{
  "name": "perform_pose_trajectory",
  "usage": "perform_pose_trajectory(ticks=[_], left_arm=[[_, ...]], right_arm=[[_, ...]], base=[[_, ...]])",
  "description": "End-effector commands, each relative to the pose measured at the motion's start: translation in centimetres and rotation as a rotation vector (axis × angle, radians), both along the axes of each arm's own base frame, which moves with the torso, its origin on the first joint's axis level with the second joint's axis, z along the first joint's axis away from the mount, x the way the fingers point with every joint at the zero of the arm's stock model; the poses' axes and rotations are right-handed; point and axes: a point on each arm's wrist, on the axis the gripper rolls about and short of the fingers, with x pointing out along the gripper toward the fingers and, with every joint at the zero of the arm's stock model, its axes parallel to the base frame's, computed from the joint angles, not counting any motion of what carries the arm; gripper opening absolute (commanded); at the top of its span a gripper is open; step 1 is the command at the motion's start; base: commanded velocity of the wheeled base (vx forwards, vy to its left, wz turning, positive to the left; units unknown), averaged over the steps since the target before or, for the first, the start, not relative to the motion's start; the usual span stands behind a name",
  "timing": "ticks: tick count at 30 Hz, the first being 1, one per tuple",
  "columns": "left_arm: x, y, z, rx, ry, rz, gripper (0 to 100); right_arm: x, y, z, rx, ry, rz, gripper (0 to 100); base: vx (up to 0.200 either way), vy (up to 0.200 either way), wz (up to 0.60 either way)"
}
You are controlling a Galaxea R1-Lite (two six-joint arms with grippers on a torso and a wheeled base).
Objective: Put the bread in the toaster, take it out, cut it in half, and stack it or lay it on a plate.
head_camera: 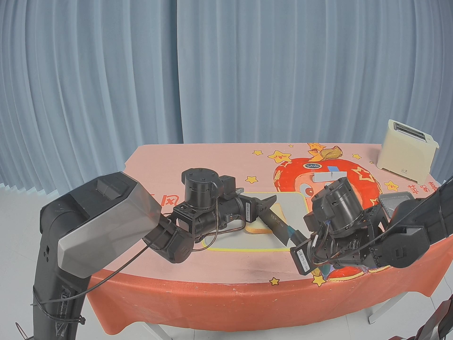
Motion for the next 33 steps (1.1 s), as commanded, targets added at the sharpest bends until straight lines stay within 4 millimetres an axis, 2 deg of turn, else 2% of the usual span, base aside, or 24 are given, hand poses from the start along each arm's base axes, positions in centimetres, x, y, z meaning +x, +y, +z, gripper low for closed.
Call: perform_pose_trajectory(ticks=[1, 5, 12, 19, 26, 33], left_arm=[[0.0, 0.1, -0.4, 0.008, 0.011, 0.001, 100], [0.0, 0.1, -0.4, 0.010, 0.011, 0.000, 100], [-0.1, 0.0, 0.0, 0.001, -0.001, 0.002, 100], [-0.6, 0.1, 0.7, -0.012, -0.024, -0.001, 100], [-0.3, 0.3, 0.4, -0.009, -0.015, -0.001, 100], [-0.2, 0.5, 0.6, -0.011, -0.017, 0.002, 100]], right_arm=[[0.4, 0.2, 1.1, 0.036, -0.041, -0.005, 0], [0.3, 0.2, 0.9, 0.027, -0.031, -0.003, 0], [-0.3, -0.2, -1.1, -0.018, 0.025, -0.001, 0], [-0.3, -0.2, -1.1, -0.022, 0.026, 0.000, 0], [0.3, 0.4, -0.2, 0.005, -0.007, 0.002, 0], [0.3, 1.0, -0.4, 0.003, -0.005, 0.015, 0]], base=[[0.000, 0.000, 0.00], [0.000, 0.000, 0.00], [0.000, 0.000, 0.00], [0.000, 0.000, 0.00], [0.000, 0.000, 0.00], [0.000, 0.000, 0.00]])
